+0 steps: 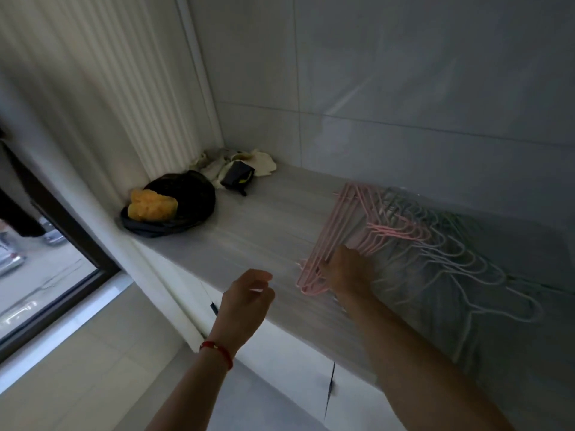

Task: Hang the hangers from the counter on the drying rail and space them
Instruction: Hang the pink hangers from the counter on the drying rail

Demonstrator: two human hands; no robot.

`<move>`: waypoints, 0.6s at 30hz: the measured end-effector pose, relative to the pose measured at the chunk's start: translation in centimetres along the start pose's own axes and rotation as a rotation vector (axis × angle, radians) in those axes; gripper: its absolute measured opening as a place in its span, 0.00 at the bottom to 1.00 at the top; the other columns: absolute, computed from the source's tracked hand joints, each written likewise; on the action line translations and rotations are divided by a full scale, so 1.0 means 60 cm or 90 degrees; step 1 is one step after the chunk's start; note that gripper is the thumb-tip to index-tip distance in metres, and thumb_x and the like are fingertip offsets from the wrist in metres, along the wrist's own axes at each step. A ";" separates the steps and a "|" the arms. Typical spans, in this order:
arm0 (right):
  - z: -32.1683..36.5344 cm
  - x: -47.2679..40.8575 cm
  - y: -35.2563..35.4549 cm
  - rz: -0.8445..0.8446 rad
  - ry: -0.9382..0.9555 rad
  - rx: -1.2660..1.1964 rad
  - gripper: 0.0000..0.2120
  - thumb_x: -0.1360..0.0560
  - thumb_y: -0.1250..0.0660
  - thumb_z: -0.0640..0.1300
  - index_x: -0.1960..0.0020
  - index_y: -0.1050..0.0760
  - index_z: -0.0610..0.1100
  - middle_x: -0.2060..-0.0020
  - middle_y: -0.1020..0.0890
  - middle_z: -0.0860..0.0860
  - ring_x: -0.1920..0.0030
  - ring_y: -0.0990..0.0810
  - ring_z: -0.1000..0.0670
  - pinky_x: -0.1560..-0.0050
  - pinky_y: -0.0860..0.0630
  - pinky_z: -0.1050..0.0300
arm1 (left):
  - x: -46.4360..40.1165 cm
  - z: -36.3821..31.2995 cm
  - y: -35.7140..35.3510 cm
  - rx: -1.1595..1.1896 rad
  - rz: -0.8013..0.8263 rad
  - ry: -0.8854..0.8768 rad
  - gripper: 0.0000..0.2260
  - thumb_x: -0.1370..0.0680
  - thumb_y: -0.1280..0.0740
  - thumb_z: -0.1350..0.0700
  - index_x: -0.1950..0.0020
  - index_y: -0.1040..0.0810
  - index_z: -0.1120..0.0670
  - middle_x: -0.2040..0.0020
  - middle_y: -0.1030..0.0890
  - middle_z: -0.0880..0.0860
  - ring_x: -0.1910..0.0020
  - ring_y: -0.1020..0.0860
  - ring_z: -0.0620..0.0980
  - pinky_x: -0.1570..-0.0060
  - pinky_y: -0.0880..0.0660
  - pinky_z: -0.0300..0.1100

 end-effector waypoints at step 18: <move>0.086 0.211 0.053 0.069 0.196 -0.722 0.07 0.17 0.40 0.46 0.41 0.29 0.46 0.50 0.18 0.51 0.50 0.15 0.47 0.53 0.15 0.49 | 0.032 -0.017 0.011 0.327 0.127 0.070 0.21 0.25 0.28 0.45 0.35 0.23 0.50 0.42 0.16 0.53 0.42 0.17 0.53 0.42 0.18 0.54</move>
Point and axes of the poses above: each hand's wrist, its own x-axis away from the middle knuckle, its own y-axis out of the back of the hand, z = x × y, the point moved 6 cm from there along -x, towards the middle knuckle
